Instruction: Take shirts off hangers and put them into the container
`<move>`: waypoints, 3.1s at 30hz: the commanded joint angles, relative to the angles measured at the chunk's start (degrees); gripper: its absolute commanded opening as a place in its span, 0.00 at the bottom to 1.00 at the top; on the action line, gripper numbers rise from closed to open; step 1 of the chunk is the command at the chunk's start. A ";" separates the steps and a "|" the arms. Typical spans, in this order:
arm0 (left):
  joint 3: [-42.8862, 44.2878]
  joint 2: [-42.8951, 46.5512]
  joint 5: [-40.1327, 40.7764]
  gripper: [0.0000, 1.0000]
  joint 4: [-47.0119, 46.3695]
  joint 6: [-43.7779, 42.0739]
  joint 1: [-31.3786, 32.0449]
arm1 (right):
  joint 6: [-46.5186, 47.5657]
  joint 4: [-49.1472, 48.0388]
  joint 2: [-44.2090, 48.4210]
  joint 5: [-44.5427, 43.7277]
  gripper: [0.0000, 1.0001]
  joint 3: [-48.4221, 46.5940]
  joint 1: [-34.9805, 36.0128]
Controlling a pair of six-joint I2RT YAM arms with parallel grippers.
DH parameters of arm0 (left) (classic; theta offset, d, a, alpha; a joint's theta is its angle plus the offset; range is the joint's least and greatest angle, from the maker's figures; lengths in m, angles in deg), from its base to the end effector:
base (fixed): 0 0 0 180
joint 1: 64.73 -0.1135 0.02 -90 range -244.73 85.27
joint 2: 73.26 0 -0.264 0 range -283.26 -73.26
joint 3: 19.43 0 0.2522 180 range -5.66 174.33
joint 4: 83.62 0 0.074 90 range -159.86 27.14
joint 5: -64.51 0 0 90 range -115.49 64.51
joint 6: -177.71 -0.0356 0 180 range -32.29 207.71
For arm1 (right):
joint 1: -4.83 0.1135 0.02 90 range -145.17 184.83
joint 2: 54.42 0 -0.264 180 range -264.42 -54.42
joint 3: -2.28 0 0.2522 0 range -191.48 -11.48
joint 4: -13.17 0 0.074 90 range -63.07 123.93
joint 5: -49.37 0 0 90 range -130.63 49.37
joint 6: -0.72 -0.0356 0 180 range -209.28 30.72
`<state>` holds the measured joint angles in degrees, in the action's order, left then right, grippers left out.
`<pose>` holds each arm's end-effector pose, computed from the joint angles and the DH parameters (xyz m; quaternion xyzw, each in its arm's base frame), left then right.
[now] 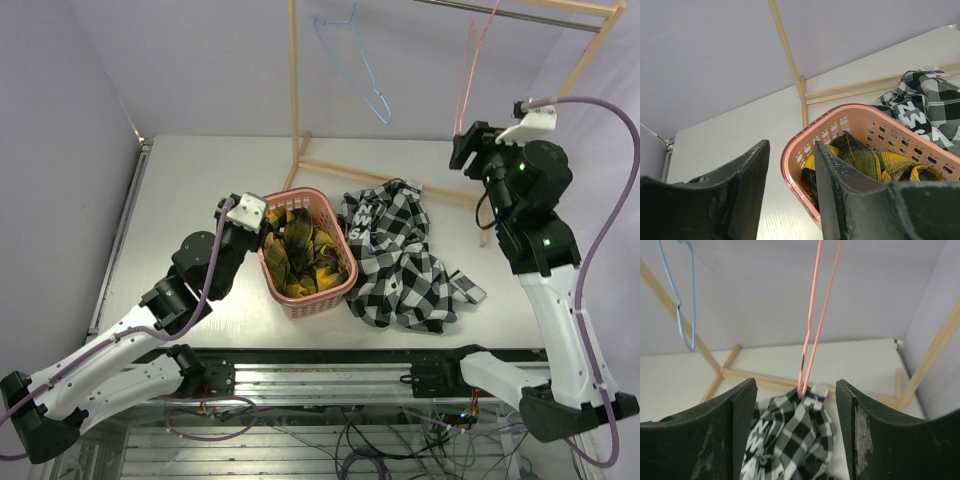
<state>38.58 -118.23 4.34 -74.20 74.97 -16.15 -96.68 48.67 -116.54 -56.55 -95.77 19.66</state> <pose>0.1347 -0.1260 0.3636 0.1758 0.6646 -0.0492 0.7245 0.2045 0.0441 0.4957 0.0529 0.7026 0.0398 0.7085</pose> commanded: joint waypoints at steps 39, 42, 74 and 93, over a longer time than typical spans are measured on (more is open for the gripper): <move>0.84 0.03 2.03 0.51 -1.11 1.05 0.17 | -20.04 -0.22 -1.93 23.11 0.93 43.88 0.13; 0.84 -0.18 2.17 0.51 -1.11 1.00 0.16 | -19.74 -2.24 -5.71 21.71 0.94 43.32 1.06; 1.52 -2.75 1.88 0.51 -0.40 1.71 0.15 | -16.21 -6.03 -13.59 15.78 0.00 40.66 10.92; 1.76 -1.89 1.38 0.51 -0.17 2.70 0.11 | -8.96 11.03 2.54 17.49 0.00 -1.90 19.01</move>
<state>38.58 -121.05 6.24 -73.83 76.59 -16.15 -109.09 57.81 -110.88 -42.61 -86.33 37.04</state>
